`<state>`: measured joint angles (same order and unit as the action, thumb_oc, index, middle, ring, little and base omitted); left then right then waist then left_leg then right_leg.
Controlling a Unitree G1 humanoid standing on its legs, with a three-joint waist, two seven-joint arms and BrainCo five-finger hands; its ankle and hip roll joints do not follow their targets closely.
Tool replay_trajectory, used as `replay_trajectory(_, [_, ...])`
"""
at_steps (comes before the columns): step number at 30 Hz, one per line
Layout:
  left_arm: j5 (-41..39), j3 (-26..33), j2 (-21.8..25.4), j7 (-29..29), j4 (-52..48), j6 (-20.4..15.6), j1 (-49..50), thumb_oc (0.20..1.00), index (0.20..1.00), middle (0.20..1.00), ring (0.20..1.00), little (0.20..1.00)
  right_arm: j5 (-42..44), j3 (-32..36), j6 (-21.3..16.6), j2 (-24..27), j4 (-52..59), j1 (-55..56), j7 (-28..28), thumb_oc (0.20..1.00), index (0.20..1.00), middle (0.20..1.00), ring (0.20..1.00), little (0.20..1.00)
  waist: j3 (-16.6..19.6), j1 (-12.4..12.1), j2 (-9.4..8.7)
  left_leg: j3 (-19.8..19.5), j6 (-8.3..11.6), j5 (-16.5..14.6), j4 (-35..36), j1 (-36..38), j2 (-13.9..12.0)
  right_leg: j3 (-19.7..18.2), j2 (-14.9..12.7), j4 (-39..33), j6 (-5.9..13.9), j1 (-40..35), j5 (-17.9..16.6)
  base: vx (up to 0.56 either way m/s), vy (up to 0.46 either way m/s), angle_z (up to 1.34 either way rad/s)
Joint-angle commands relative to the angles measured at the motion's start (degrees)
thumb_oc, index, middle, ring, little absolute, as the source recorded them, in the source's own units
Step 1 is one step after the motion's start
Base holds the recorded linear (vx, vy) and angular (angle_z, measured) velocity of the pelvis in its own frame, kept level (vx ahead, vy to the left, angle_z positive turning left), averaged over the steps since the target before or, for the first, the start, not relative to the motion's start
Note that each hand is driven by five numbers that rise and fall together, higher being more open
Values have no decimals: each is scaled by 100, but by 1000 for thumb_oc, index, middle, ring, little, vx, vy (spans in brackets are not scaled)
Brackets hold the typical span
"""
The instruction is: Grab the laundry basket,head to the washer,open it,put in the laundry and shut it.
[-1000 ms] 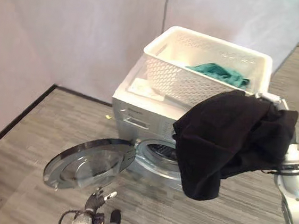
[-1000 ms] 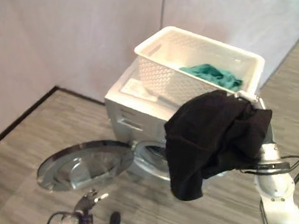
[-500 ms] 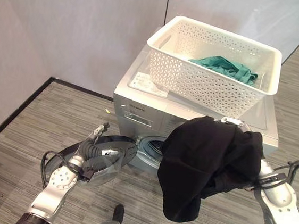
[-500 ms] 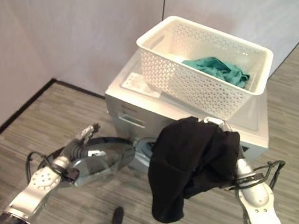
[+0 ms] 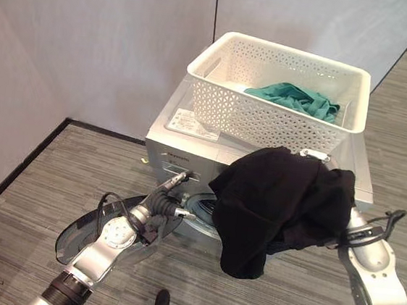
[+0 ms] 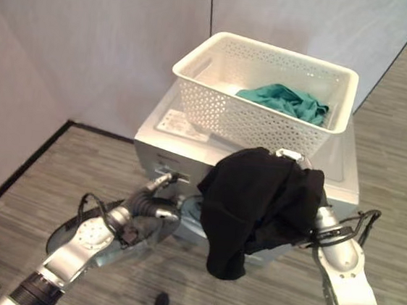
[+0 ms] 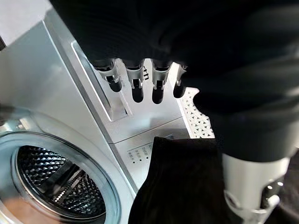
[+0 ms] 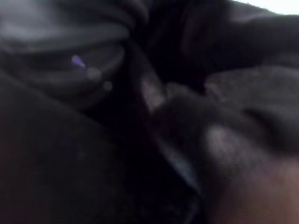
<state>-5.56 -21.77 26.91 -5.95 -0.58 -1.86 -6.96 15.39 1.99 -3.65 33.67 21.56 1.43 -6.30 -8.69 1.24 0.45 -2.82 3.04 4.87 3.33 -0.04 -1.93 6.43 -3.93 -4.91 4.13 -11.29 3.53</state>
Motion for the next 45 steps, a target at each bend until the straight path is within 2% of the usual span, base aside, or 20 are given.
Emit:
replay_trajectory(1, [362,-67,-117,33,297,-71,-462,1000,1000,1000,1000,1000,213,108,-214,21,136,-139,169,200,200,200,200,200,454,34,12,-107,102,-68,77,-259,-235,-320,139,439,-125,480,369,-8,12,4])
replay_trajectory(5, [715,-186,-296,298,585,-13,-769,1000,1000,1000,1000,1000,237,52,-199,-96,59,-178,279,200,200,200,200,200,467,32,-19,-116,102,-65,76,-267,-222,-293,135,453,-119,474,386,-12,10,5])
replay_trajectory(9, [724,-357,-463,379,804,9,-957,1000,1000,1000,1000,1000,263,-82,-191,-160,12,-218,324,200,200,200,200,200,483,27,-39,-116,102,-66,71,-269,-213,-266,129,469,-116,458,399,-5,2,10])
replay_trajectory(13, [656,-625,-664,341,1047,43,-1127,1000,1000,1000,1000,1000,267,-308,-157,-190,-92,-273,323,200,200,200,200,200,499,16,-54,-135,105,-59,58,-276,-209,-227,121,477,-113,446,407,-2,2,5])
replay_trajectory(16, [452,-890,-938,327,1429,102,-1281,1000,1000,1000,1000,1000,276,-728,-72,-254,-277,-443,305,200,200,200,200,200,506,-9,-50,-118,98,-60,59,-272,-195,-181,102,458,-103,412,402,-8,6,4])
replay_trajectory(20, [212,-997,-1065,278,1596,157,-1310,1000,1000,1000,1000,1000,304,-1054,-11,-333,-532,-574,299,200,200,200,200,200,511,-42,-25,-111,91,-54,61,-284,-168,-120,72,434,-92,374,396,0,8,3])
replay_trajectory(36, [90,-1124,-1143,208,1753,261,-1432,1000,1000,1000,1000,1000,378,-1623,109,-591,-1105,-895,259,200,200,200,200,200,596,-137,104,-136,-9,-149,74,-199,28,69,-131,418,-5,258,372,16,25,6])
replay_trajectory(45, [-330,-1433,-1329,110,1913,303,-1586,1000,1000,1000,1000,1000,535,-2124,185,-849,-1293,-1173,269,200,200,200,200,200,590,-144,215,-115,-46,-214,155,-111,114,107,-241,363,50,227,371,28,22,7])
